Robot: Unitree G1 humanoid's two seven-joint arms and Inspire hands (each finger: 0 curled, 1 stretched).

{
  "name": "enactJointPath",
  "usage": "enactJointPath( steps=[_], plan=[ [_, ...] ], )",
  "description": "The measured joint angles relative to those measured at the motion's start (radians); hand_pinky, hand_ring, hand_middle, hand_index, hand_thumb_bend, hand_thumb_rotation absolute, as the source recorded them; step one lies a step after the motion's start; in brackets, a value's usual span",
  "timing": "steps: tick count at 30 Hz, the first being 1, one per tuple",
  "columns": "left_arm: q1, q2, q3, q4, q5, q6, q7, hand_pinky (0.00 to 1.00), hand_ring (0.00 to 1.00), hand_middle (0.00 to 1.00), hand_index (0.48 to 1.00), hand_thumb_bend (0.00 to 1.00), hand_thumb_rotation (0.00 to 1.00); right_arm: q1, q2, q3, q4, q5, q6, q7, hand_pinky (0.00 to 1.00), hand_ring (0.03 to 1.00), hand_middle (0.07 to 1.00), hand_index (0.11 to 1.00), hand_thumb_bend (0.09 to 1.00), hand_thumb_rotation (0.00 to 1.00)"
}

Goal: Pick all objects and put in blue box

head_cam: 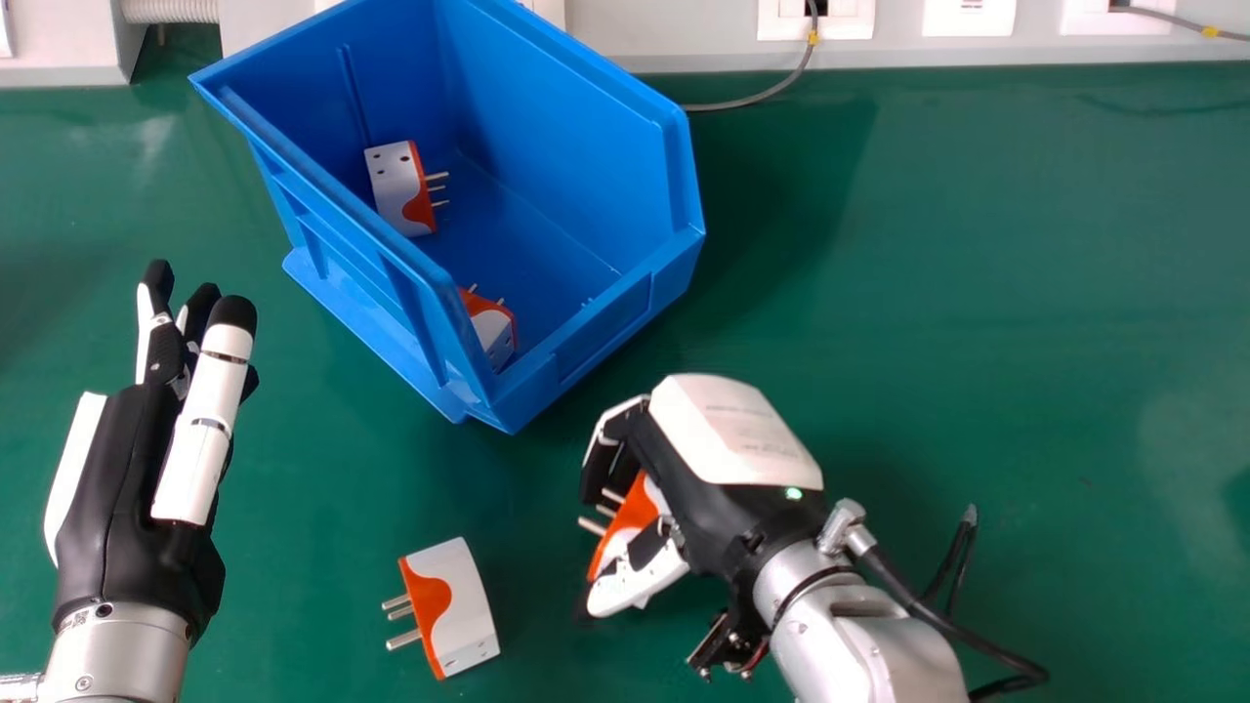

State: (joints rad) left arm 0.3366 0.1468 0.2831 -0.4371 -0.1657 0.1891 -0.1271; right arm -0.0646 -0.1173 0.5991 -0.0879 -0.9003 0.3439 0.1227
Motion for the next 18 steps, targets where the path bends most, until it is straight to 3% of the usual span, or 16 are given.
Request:
enactJointPath(
  steps=[8,10,12,16,18],
  plan=[
    [-0.002,0.000,0.002,0.000,0.000,0.000,-0.001,0.95,1.00,1.00,1.000,0.41,0.83,0.025,-0.034,-0.024,-0.122,0.002,-0.005,0.027,0.16,0.228,0.472,0.489,0.517,0.00],
    [-0.004,0.000,0.002,0.000,0.000,0.000,-0.001,0.95,1.00,1.00,1.000,0.41,0.83,0.026,-0.047,-0.039,-0.157,0.003,-0.005,0.047,0.21,0.300,0.475,0.494,0.514,0.00],
    [-0.006,0.000,0.002,0.001,-0.001,0.000,-0.001,0.95,1.00,1.00,1.000,0.41,0.83,0.026,-0.054,-0.057,-0.184,0.010,-0.006,0.062,0.21,0.300,0.475,0.494,0.514,0.00],
    [-0.008,0.000,0.002,0.001,-0.001,-0.001,-0.002,0.96,1.00,1.00,1.000,0.40,0.83,0.025,-0.076,-0.092,-0.234,0.038,-0.014,0.095,0.31,0.426,0.497,0.480,0.512,0.00],
    [-0.009,0.000,0.002,0.001,-0.001,-0.001,-0.002,0.96,1.00,1.00,1.000,0.40,0.83,0.024,-0.083,-0.105,-0.253,0.046,-0.016,0.107,0.33,0.441,0.498,0.479,0.511,0.00]
  ],
)
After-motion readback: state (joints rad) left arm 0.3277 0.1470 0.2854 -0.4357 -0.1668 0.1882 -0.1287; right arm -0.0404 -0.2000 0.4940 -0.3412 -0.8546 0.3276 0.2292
